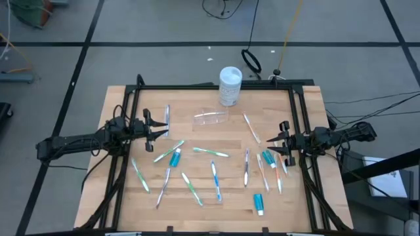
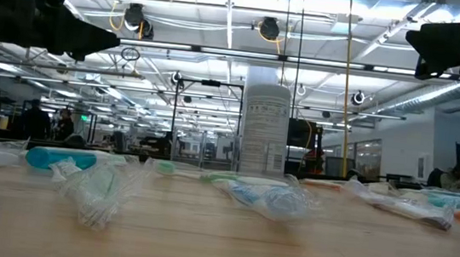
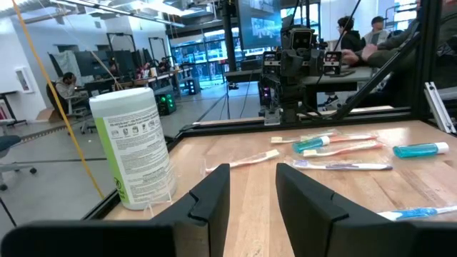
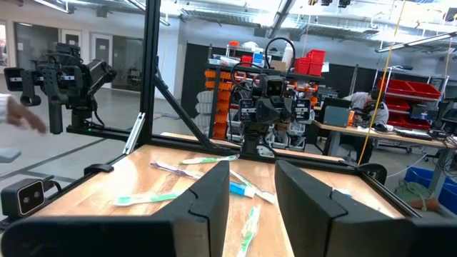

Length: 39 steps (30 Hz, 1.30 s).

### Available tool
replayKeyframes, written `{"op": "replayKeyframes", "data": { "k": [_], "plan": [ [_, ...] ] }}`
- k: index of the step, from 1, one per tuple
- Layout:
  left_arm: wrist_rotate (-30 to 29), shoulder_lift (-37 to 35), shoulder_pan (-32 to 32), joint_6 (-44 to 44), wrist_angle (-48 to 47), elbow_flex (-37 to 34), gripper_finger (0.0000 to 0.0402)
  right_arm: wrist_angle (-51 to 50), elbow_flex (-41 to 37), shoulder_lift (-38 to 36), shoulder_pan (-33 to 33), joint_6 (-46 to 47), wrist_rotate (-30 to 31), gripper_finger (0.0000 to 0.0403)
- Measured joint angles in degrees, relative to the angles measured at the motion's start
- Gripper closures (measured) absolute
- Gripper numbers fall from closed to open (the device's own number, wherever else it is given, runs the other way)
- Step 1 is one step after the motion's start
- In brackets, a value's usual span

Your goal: Pick & Place toothbrushing station

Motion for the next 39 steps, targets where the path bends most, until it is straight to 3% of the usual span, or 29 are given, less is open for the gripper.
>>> {"op": "replayKeyframes", "data": {
  "k": [12, 19, 26, 30, 36, 39],
  "plan": [
    [0.0, 0.0, 0.0, 0.0, 1.0, 0.0, 0.0284, 0.0, 0.0, 0.0, 0.0, 0.0, 0.0, 0.0298],
    [0.1, 0.0, 0.0, -8.9, 3.4, 1.5, 0.0284, 0.0, 0.0, 0.0, 0.0, 0.0, 0.0, 0.0298],
    [1.4, 3.5, -2.4, -10.5, -12.9, 13.8, 0.0284, 0.0, 0.0, 0.0, 0.0, 0.0, 0.0, 0.0298],
    [-2.3, 10.1, -5.9, -8.4, -19.1, 20.4, 0.0284, 0.0, 0.0, 0.0, 0.0, 0.0, 0.0, 0.0298],
    [-12.7, 19.3, -9.5, -8.0, -20.3, 24.6, 0.0284, 0.0, 0.0, 0.0, 0.0, 0.0, 0.0, 0.0298],
    [-14.0, 22.7, -10.0, -8.9, -22.5, 27.3, 0.0284, 0.0, 0.0, 0.0, 0.0, 0.0, 0.0, 0.0298]
  ]
}}
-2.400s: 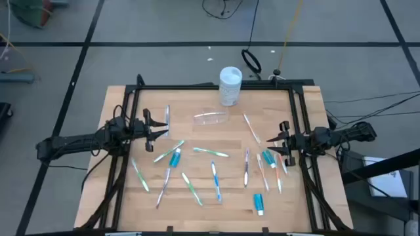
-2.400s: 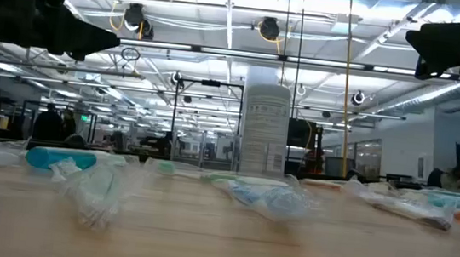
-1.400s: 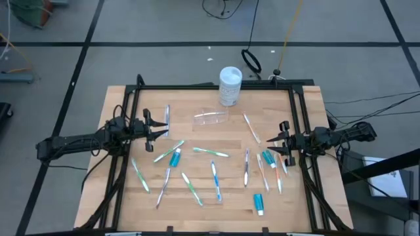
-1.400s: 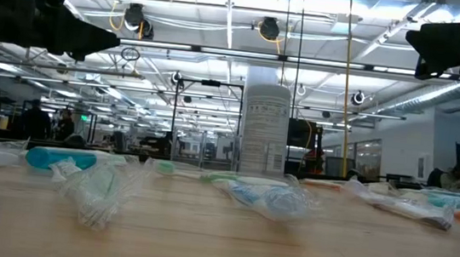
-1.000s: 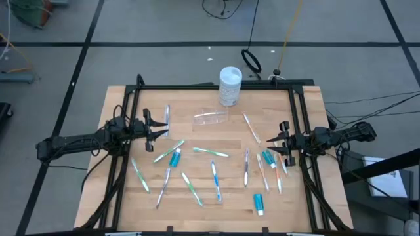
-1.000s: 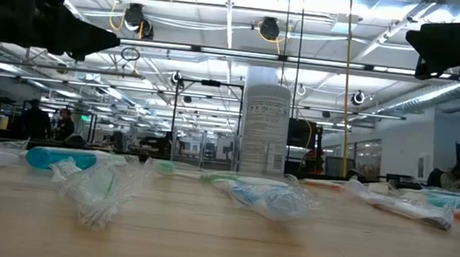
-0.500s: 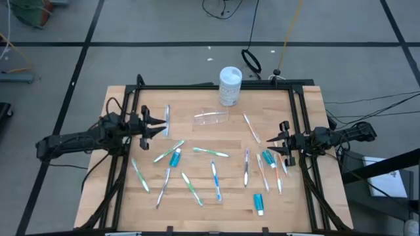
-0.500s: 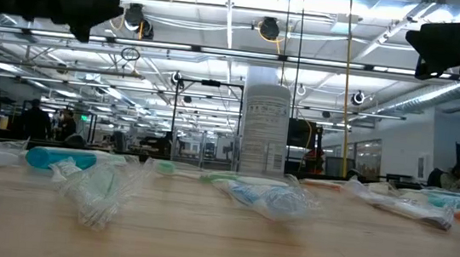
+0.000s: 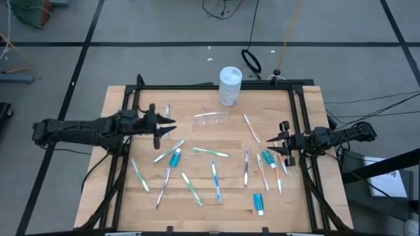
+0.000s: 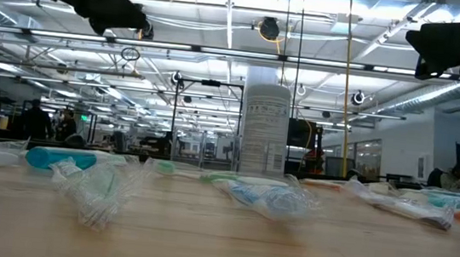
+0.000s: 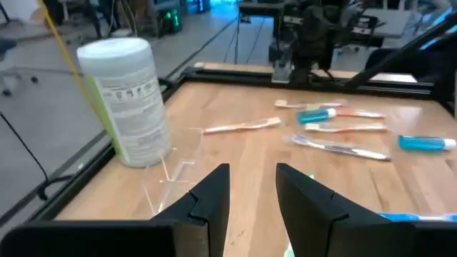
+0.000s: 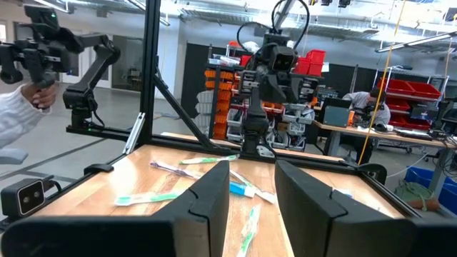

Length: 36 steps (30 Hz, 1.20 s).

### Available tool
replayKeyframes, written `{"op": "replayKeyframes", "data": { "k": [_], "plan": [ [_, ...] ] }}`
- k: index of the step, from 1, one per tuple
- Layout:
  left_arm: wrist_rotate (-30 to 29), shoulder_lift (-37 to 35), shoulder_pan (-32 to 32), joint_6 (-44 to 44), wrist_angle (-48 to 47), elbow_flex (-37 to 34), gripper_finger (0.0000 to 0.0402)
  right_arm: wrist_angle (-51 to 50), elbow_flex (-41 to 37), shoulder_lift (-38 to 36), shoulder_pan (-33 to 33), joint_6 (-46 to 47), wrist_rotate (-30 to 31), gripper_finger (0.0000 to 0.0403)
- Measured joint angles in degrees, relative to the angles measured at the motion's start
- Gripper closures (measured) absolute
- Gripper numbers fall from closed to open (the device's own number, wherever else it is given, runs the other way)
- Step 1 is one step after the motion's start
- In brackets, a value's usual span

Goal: Pick & Place toothbrushing station
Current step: Put the blue toothbrush into the transparent organizer

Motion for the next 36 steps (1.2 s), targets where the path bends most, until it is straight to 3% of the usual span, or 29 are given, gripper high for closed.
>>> {"op": "replayKeyframes", "data": {
  "k": [7, 14, 22, 30, 36],
  "plan": [
    [-0.6, 7.9, -3.0, 0.6, -3.3, 5.2, 0.0284, 0.0, 0.0, 0.0, 0.0, 0.0, 0.0, 0.0298],
    [-5.4, 14.1, -7.2, 1.8, -6.4, 10.6, 0.0284, 0.0, 0.0, 0.0, 0.0, 0.0, 0.0, 0.0298],
    [-7.0, 18.5, -10.2, 0.1, -9.3, 15.9, 0.0284, 0.0, 0.0, 0.0, 0.0, 0.0, 0.0, 0.0298],
    [-7.0, 20.7, -10.4, -1.7, -8.5, 16.5, 0.0284, 0.0, 0.0, 0.0, 0.0, -0.2, 0.0, 0.0298],
    [-3.6, 21.1, -10.6, -5.1, -8.6, 16.5, 0.0284, 0.1, 0.0, 0.0, -0.1, -14.3, 2.9, 0.0298]
  ]
}}
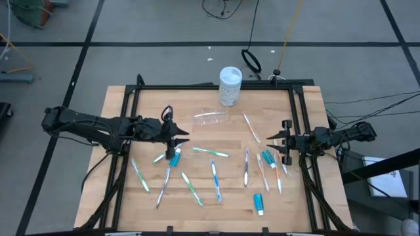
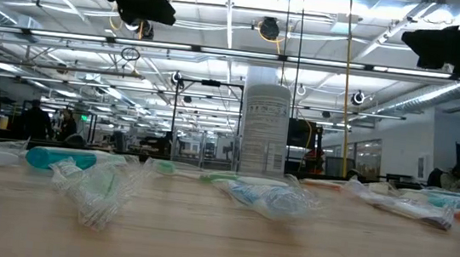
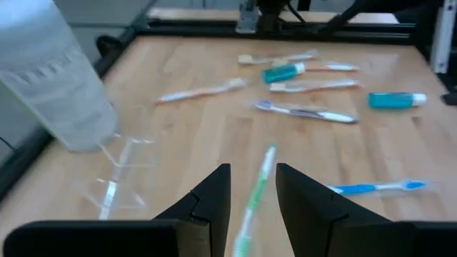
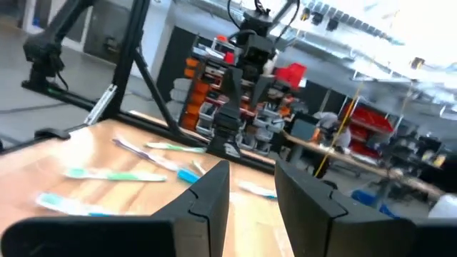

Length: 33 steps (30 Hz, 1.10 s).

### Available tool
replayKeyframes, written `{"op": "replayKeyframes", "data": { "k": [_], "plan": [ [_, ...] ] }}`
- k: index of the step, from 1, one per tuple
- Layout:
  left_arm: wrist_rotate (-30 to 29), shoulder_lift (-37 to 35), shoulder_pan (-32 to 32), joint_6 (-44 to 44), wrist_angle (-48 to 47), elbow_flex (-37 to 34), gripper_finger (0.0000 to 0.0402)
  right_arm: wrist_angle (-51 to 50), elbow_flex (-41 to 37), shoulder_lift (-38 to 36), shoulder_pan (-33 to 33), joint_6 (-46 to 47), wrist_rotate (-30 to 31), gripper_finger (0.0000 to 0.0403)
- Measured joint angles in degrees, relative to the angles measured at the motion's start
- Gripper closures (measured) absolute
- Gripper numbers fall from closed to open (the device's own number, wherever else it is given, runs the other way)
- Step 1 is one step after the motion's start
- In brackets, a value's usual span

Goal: Pick & Place toothbrushing station
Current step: Put the blue toothbrush into the transparent organizer

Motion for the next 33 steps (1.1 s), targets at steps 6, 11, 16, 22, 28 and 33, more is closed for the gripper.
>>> {"op": "replayKeyframes", "data": {
  "k": [6, 11, 16, 22, 28, 33],
  "plan": [
    [3.2, 0.0, -0.1, -4.2, 0.1, 0.0, 0.0284, 1.3, 0.0, 0.0, 0.1, 10.2, 0.0, 0.0298],
    [1.8, 1.2, -0.1, -4.6, 1.2, 0.0, 0.0284, 6.9, 0.0, 0.3, -0.2, 1.7, 1.6, 0.0298],
    [-4.0, 3.8, 0.0, -3.6, 4.0, 0.0, 0.0284, 21.9, 0.0, 0.8, -1.9, -19.2, 9.1, 0.0298],
    [-15.1, 9.5, 1.7, -5.6, 7.7, 0.0, 0.0284, 32.0, 0.0, 1.7, -4.7, -21.7, 12.1, 0.0298],
    [-18.1, 13.7, 4.9, -5.8, 8.4, -0.1, 0.0284, 28.4, 0.0, 3.2, -6.6, -18.9, 13.7, 0.0298],
    [-24.9, 15.0, 7.9, -10.0, 4.4, -0.1, 0.0284, 28.2, 0.0, 4.8, -7.6, -18.9, 13.7, 0.0298]
  ]
}}
